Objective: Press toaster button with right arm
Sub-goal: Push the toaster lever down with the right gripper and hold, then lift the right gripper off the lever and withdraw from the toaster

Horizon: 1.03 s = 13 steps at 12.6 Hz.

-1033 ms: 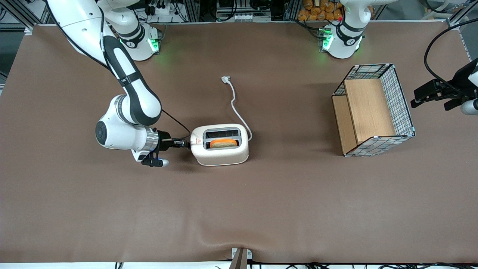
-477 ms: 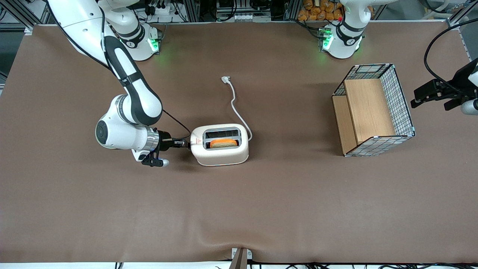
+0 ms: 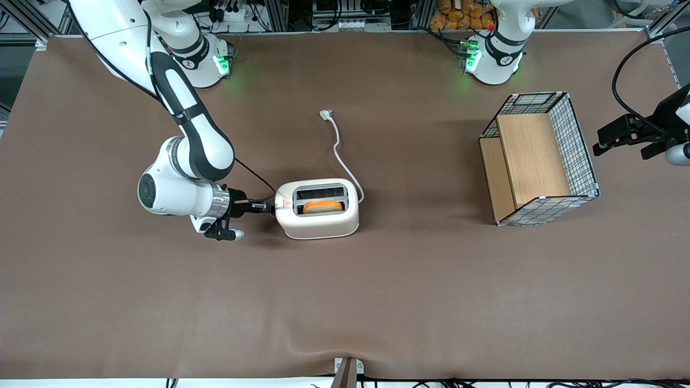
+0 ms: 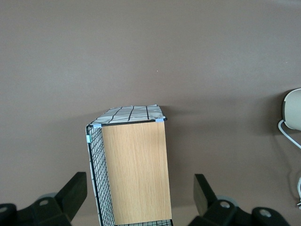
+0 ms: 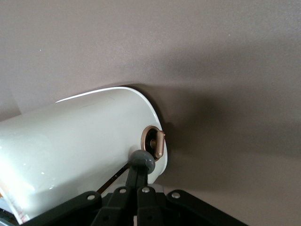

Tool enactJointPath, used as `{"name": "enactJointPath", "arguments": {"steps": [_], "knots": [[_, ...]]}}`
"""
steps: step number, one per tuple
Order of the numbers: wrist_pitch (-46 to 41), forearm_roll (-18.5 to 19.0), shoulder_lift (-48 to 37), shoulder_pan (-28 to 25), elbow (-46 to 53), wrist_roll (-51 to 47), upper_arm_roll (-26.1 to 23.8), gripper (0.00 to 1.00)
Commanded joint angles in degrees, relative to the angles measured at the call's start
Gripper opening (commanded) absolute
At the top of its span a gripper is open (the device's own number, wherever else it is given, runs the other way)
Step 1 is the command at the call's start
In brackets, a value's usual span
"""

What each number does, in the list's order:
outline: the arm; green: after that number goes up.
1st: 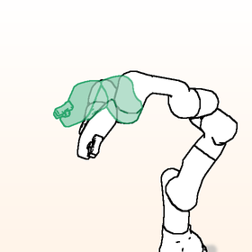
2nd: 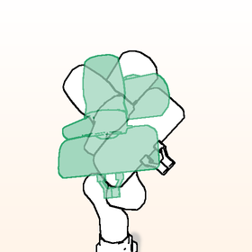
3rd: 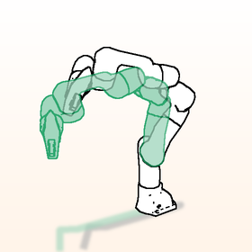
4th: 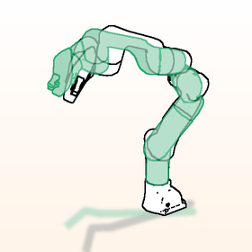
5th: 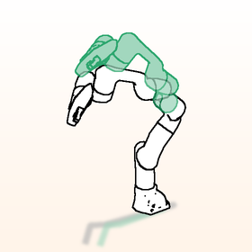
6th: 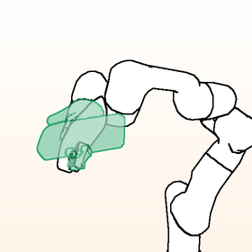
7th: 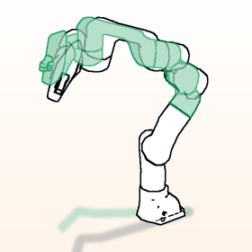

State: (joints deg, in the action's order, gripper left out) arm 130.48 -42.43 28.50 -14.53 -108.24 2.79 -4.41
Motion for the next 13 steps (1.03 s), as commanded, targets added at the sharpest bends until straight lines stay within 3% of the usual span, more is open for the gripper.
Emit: {"name": "enactJointPath", "arguments": {"steps": [1,13], "knots": [[5.39,-1.34,3.67,-1.82,-0.04,1.96,0.28,0.00],[3.21,-1.25,2.35,-1.12,1.01,2.13,0.37,0.00]]}}
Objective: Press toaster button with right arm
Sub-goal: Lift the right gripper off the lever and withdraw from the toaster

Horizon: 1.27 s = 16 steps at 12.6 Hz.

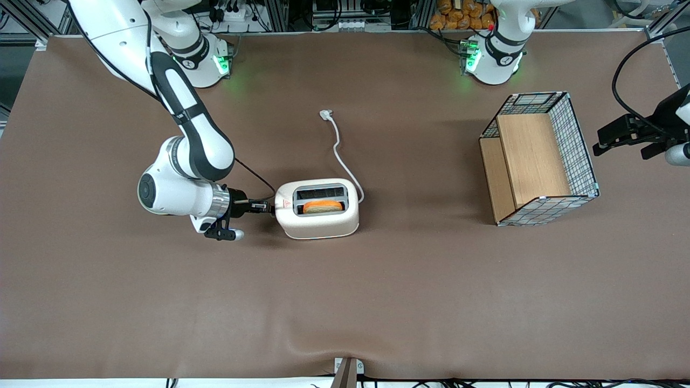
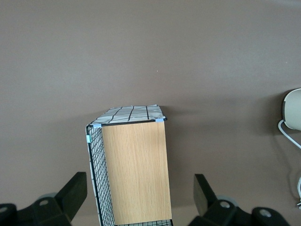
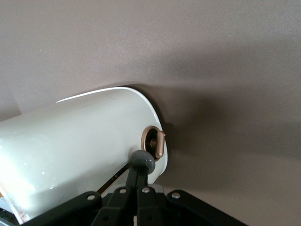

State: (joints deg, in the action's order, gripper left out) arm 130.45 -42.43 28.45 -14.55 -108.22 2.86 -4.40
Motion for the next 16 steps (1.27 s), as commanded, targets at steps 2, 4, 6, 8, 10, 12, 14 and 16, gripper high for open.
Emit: {"name": "enactJointPath", "arguments": {"steps": [2,4,6,8,10,12,14,16], "knots": [[-1.05,-1.25,1.69,-0.92,2.66,1.45,0.53,0.00],[-4.74,-1.16,0.73,0.92,3.45,1.44,0.62,0.00],[-10.79,-0.90,0.11,2.24,6.08,1.27,0.88,0.00],[-18.87,-0.20,0.02,4.61,10.81,-0.22,1.06,0.06],[-25.21,3.48,0.20,5.58,15.91,-4.16,1.32,0.61],[-29.62,6.38,0.20,5.67,20.57,-7.33,1.41,0.64],[-31.21,12.08,0.29,5.85,24.88,-7.70,1.32,1.00],[-33.49,14.92,0.55,7.24,27.88,-7.43,1.06,1.00]]}}
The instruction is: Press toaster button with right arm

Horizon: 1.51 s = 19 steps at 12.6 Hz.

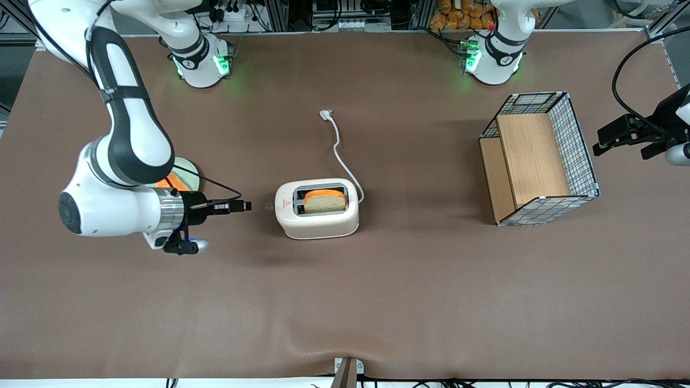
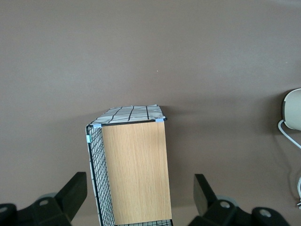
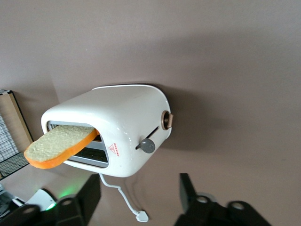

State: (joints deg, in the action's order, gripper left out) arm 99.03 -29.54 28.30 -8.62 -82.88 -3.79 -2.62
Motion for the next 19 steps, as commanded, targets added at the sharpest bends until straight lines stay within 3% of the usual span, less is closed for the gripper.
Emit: {"name": "enactJointPath", "arguments": {"steps": [1,5,7,9,13,15,19], "knots": [[-3.91,2.55,0.79,2.89,5.33,-0.52,-0.98,1.00],[-12.61,6.06,0.70,7.04,14.39,-0.07,-1.16,1.00],[-15.60,14.12,0.26,6.95,18.96,-0.16,-1.25,1.00],[-18.94,17.93,-2.10,8.52,22.05,-0.34,-1.34,1.00],[-23.70,21.02,-10.88,8.71,21.80,-0.95,-1.34,1.00],[-26.58,26.62,-15.27,8.62,21.01,-4.44,-2.56,1.00],[-24.77,28.13,-24.76,9.24,8.04,-10.42,-3.01,1.00]]}}
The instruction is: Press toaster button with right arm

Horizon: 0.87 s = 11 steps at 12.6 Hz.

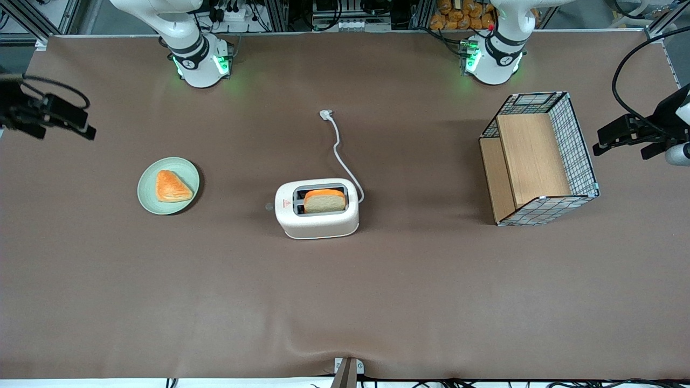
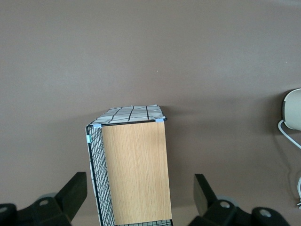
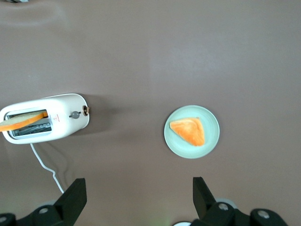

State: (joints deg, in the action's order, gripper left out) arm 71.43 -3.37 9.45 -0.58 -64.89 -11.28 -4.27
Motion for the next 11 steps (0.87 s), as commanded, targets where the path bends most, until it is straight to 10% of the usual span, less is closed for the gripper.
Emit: {"name": "enactJointPath", "arguments": {"steps": [1,11], "knots": [[4.66,1.96,-8.19,1.02,-14.34,-5.40,-1.53,1.00],[8.72,5.21,-9.09,2.60,-16.41,-5.25,-0.92,1.00]]}}
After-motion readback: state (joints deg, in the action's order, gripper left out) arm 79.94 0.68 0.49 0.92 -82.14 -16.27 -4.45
